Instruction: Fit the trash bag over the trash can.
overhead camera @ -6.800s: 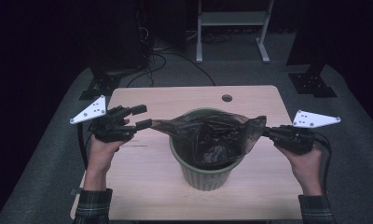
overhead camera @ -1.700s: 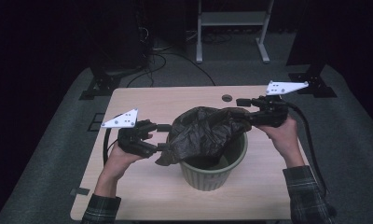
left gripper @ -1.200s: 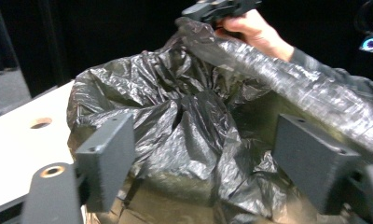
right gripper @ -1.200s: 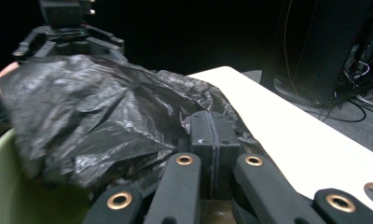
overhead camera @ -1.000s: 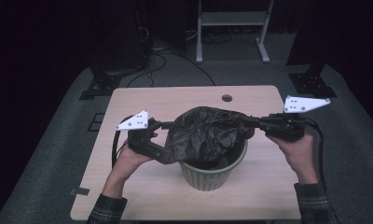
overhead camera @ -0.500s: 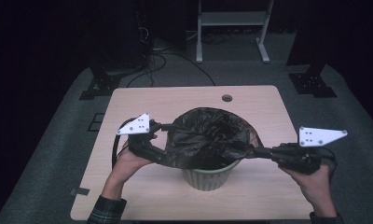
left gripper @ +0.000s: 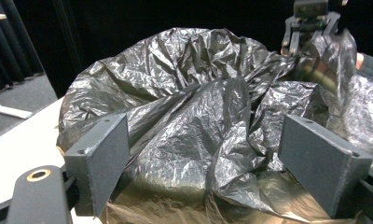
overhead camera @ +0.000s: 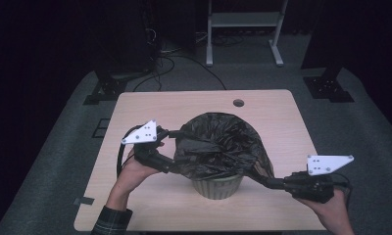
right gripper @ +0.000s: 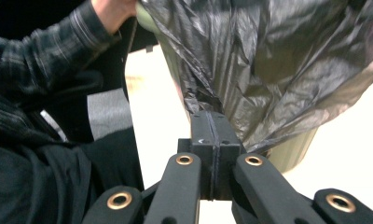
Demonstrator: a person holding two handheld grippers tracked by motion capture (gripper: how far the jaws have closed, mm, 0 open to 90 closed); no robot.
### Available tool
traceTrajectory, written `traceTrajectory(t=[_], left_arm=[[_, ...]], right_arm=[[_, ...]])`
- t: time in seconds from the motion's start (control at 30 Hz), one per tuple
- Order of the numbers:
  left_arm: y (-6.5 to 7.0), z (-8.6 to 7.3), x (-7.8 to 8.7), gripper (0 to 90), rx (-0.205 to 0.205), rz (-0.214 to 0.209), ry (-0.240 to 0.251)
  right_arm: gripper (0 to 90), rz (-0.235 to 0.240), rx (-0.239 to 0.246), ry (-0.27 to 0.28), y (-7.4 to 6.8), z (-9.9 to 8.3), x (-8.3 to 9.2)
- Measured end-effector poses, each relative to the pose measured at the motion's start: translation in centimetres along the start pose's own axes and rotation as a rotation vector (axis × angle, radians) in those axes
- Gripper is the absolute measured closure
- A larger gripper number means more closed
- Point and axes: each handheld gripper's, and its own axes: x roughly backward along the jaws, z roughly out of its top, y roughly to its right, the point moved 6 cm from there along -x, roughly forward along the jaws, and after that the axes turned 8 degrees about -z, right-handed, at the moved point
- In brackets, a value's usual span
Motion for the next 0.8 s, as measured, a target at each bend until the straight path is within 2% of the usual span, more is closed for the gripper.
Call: traceTrajectory(t=[0.3, 0.43, 0.57, 0.63, 0.7, 0.8], left_arm=[[0.0, 0.0, 0.0, 15.2, 0.000, -0.004, 0.004], [0.0, 0.0, -0.1, 15.2, -0.001, -0.007, 0.007], [0.0, 0.0, -0.1, 15.2, 0.001, -0.009, 0.009], [0.0, 0.0, -0.1, 15.2, 0.000, -0.009, 0.008], [0.0, 0.0, 0.0, 15.2, 0.002, -0.010, 0.007], [0.0, 0.0, 0.0, 15.1, 0.001, -0.011, 0.007]], right_arm=[[89.9, 0.010, -0.038, -0.122, 0.8, -3.0, -3.2], [89.8, -0.022, -0.052, -0.188, 1.8, -4.6, -4.6], [89.8, -0.035, -0.058, -0.254, 2.4, -5.9, -5.9], [89.2, -0.036, -0.064, -0.261, 2.6, -6.2, -6.2], [76.3, -0.058, -0.074, -0.253, 2.8, -5.9, -6.0], [67.5, -0.077, -0.078, -0.213, 3.0, -5.2, -5.3]])
